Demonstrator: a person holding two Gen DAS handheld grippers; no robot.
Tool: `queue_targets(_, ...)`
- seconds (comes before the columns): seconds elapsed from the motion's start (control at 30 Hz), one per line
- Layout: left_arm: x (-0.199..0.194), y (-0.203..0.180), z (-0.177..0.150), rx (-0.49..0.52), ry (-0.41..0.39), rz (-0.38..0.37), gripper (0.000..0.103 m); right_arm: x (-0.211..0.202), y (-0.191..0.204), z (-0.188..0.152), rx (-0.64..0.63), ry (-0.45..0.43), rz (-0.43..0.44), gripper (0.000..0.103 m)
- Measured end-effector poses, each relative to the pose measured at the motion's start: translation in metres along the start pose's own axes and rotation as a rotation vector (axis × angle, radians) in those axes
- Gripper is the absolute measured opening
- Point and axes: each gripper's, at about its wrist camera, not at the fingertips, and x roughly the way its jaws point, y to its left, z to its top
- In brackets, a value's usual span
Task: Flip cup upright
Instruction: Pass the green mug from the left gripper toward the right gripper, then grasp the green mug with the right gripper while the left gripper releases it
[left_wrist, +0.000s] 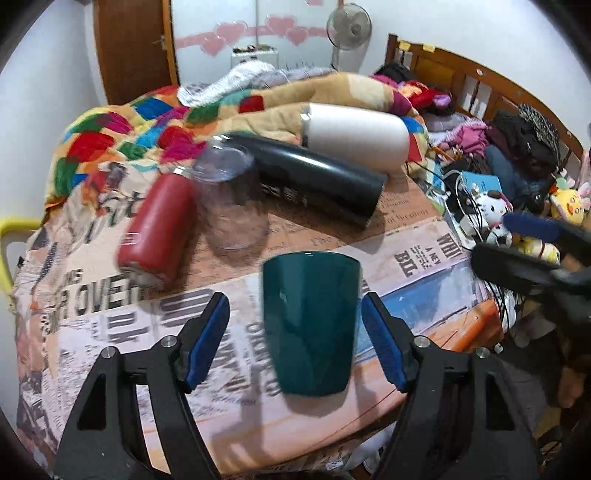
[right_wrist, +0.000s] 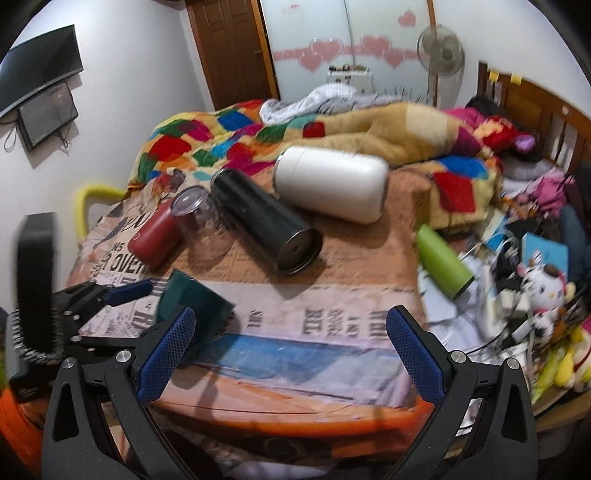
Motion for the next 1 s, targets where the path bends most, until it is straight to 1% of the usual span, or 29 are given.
queue_targets(0.07,-0.01,0.01,-0.004,-0.021,-0.017,0.025,0.074,0.008,0.004,-0.001,0.017,0.031,0.035,0.102)
queue_targets(0.13,-0.016,0.023,-0.008,-0.048,-0.025,0.05,0.074,0.019,0.01,-0.002,0.028,0.075,0.074,0.096)
queue_targets(0.17,-0.019,0.032,-0.012,-0.064,-0.029,0.07,0.075,0.024,0.013,-0.002,0.031,0.094,0.09,0.095)
queue_targets(0.23,-0.022,0.044,-0.02,-0.087,-0.028,0.11,0.075,0.037,0.022,-0.002,0.048,0.149,0.146,0.09)
queue_targets(0.27,-0.022,0.051,-0.024,-0.101,-0.025,0.134,0.075,0.042,0.024,-0.003,0.057,0.17,0.167,0.089)
queue_targets(0.37,-0.024,0.069,-0.036,-0.137,-0.018,0.17,0.075,0.061,0.035,-0.003,0.094,0.237,0.238,0.088)
queue_targets(0.57,-0.029,0.091,-0.056,-0.189,-0.013,0.186,0.075,0.092,0.055,-0.001,0.102,0.322,0.256,0.086)
queue_targets(0.6,-0.03,0.093,-0.059,-0.197,-0.015,0.184,0.075,0.096,0.058,0.0,0.104,0.331,0.254,0.085)
queue_targets(0.63,-0.031,0.095,-0.061,-0.204,-0.017,0.181,0.075,0.1,0.06,0.0,0.105,0.338,0.252,0.082)
queue_targets(0.7,-0.032,0.097,-0.063,-0.212,-0.018,0.178,0.075,0.107,0.064,0.001,0.106,0.36,0.244,0.08)
queue_targets(0.83,-0.032,0.099,-0.064,-0.224,-0.025,0.176,0.075,0.119,0.069,0.003,0.084,0.381,0.223,0.073)
queue_targets(0.9,-0.033,0.1,-0.063,-0.23,-0.029,0.175,0.075,0.122,0.071,0.003,0.074,0.391,0.233,0.072)
queue_targets(1.0,-0.035,0.1,-0.062,-0.238,-0.036,0.173,0.075,0.12,0.077,0.005,0.022,0.386,0.226,0.071)
